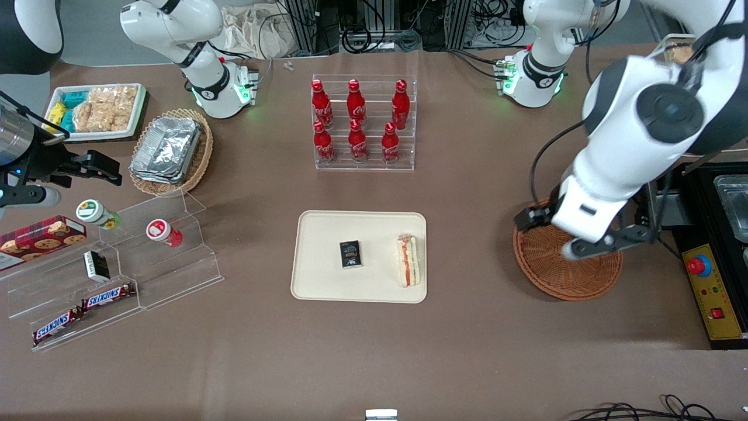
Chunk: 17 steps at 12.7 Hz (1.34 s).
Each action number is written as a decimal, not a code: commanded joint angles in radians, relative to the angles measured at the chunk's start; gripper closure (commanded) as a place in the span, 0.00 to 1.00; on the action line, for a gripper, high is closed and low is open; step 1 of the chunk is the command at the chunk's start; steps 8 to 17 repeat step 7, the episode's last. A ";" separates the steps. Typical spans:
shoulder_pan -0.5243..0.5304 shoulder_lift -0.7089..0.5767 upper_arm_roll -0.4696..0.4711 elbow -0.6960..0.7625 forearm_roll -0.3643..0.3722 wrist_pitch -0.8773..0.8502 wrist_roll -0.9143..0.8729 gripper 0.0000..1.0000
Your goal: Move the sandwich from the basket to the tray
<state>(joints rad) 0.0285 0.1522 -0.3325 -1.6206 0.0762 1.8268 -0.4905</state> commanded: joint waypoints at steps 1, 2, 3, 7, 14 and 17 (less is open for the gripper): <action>0.100 -0.172 0.000 -0.208 -0.035 0.048 0.204 0.00; 0.128 -0.177 0.001 -0.203 -0.062 0.028 0.287 0.00; 0.166 -0.175 0.001 -0.185 -0.096 -0.007 0.362 0.00; 0.194 0.002 0.001 0.153 -0.095 -0.257 0.425 0.00; 0.194 0.002 0.001 0.153 -0.095 -0.257 0.425 0.00; 0.194 0.002 0.001 0.153 -0.095 -0.257 0.425 0.00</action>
